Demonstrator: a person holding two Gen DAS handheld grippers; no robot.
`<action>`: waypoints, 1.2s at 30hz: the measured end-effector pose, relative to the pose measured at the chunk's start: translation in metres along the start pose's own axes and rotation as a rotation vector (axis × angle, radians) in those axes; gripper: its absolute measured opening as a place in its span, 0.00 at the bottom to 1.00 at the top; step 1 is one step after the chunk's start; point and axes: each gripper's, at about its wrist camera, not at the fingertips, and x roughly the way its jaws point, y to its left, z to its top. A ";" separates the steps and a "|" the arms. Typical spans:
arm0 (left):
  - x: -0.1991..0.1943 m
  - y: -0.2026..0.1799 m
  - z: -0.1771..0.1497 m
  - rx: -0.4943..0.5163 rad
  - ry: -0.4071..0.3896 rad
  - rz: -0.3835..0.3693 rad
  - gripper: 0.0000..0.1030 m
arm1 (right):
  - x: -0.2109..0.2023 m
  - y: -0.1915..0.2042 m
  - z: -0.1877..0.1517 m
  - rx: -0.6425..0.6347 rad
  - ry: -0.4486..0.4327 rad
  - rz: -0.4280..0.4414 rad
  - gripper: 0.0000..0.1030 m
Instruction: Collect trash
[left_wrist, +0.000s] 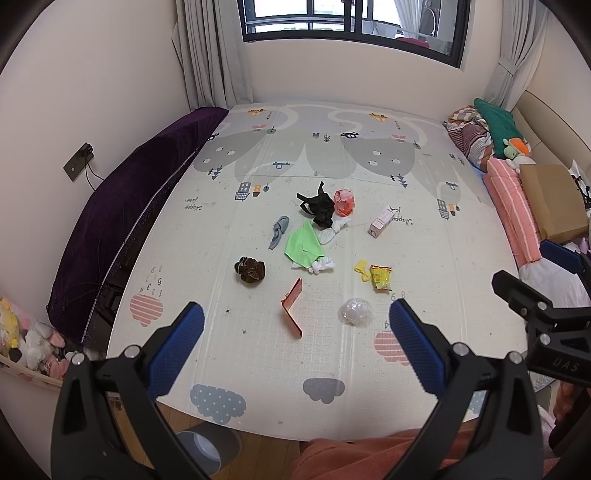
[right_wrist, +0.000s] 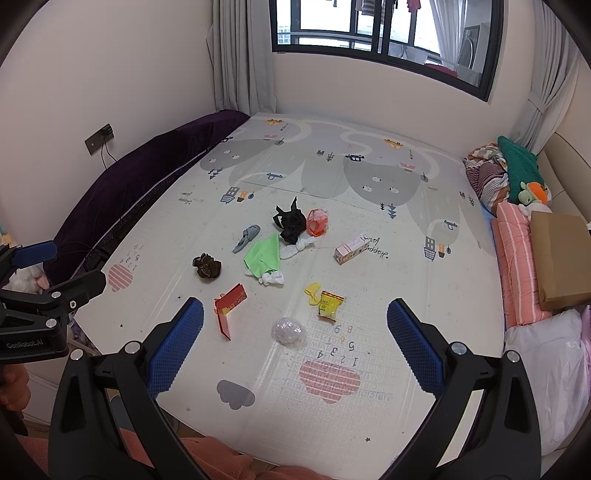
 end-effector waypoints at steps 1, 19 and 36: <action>0.000 0.000 0.000 0.000 -0.001 0.001 0.96 | 0.000 0.001 0.001 0.000 0.001 0.000 0.93; 0.057 0.021 -0.008 -0.005 0.077 0.014 0.96 | 0.067 0.001 -0.010 0.000 0.097 -0.005 0.93; 0.307 0.049 -0.048 0.057 0.205 -0.020 0.96 | 0.317 0.022 -0.087 0.042 0.230 -0.038 0.90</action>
